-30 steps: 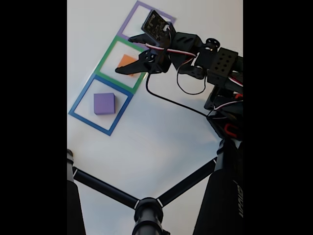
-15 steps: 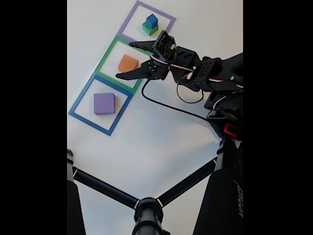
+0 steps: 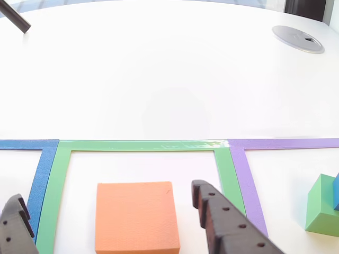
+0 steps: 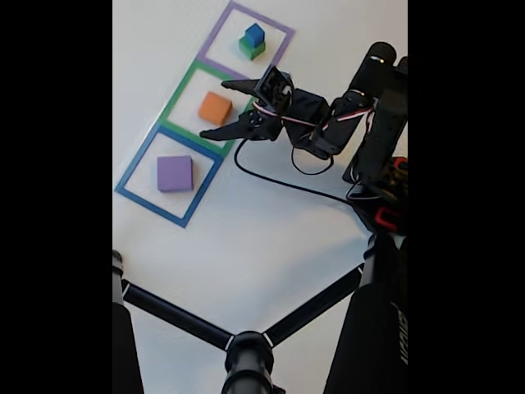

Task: Tower of hanoi

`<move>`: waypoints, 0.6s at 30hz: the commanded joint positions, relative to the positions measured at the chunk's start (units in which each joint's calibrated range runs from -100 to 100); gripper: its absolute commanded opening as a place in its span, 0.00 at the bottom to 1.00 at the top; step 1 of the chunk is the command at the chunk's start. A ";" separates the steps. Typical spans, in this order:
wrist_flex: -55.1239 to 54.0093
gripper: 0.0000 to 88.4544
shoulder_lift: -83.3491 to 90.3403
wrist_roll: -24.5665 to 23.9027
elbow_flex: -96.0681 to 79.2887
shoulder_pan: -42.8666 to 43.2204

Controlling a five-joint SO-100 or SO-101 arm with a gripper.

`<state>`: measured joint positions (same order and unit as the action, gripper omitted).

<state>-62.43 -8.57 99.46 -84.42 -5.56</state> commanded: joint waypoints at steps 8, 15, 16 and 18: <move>-5.01 0.44 -8.02 0.54 4.96 -2.78; -6.07 0.43 -10.85 0.54 4.60 -3.74; -6.31 0.43 -11.33 0.54 4.87 -3.74; -6.80 0.43 -12.22 0.54 5.33 -3.65</move>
<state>-67.43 -20.30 99.46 -80.26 -9.07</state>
